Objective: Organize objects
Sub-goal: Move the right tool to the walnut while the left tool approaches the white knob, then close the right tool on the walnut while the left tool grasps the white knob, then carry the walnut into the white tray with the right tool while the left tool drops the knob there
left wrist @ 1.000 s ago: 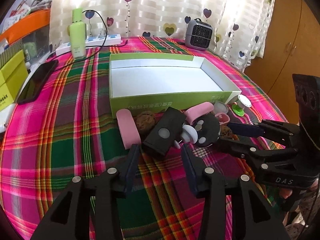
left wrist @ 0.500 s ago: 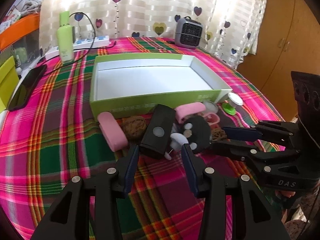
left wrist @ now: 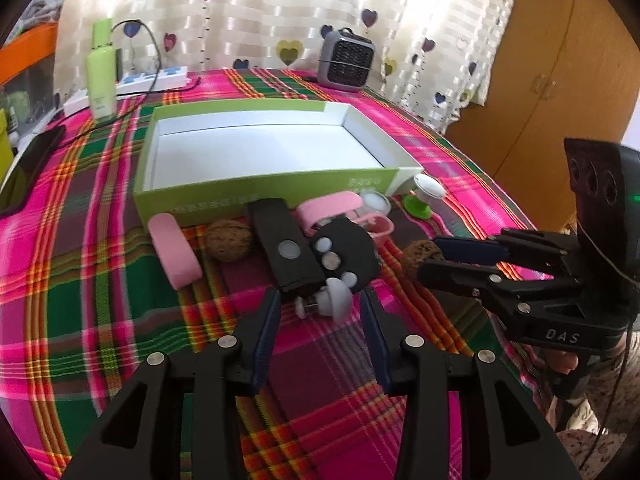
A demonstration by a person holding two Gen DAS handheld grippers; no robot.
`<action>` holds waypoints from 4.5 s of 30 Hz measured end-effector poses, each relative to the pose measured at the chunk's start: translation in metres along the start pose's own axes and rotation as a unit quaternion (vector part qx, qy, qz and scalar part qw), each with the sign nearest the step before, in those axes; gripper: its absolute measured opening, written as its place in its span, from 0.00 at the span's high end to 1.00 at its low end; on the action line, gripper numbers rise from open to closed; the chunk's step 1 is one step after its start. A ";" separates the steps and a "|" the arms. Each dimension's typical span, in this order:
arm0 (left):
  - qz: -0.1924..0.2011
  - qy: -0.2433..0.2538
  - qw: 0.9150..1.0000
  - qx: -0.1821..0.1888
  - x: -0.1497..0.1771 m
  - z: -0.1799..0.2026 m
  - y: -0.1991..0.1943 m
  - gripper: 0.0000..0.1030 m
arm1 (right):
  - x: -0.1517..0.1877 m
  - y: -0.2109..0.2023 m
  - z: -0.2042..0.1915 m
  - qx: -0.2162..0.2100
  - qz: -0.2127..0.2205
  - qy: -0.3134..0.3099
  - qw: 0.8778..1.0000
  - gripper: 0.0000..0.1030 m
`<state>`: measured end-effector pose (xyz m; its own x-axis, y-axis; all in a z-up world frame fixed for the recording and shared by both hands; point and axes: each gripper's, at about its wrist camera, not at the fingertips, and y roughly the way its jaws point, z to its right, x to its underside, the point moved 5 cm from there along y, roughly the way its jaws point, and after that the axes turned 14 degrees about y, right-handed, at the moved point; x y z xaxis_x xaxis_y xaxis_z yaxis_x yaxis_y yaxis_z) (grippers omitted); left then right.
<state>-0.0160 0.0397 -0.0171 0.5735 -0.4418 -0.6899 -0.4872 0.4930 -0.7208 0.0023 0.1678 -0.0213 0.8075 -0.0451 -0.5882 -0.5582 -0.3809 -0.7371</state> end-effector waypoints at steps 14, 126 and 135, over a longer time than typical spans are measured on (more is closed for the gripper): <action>-0.022 0.016 0.999 -0.037 -0.001 0.005 0.012 0.62 | 0.002 0.002 0.000 -0.013 -0.002 0.003 1.000 0.67; -0.038 -0.051 0.990 -0.128 -0.091 -0.105 0.069 0.38 | -0.134 0.086 0.017 0.022 0.029 0.055 0.998 0.47; -0.020 -0.051 0.990 -0.132 -0.084 -0.093 0.044 0.30 | -0.126 0.062 0.015 0.019 0.050 0.067 0.996 0.39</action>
<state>-0.1473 0.0288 0.0028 0.6524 -0.3727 -0.6599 -0.6100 0.2584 -0.7491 -0.1375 0.1639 0.0021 0.7640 -0.2055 -0.6116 -0.6423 -0.3328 -0.6904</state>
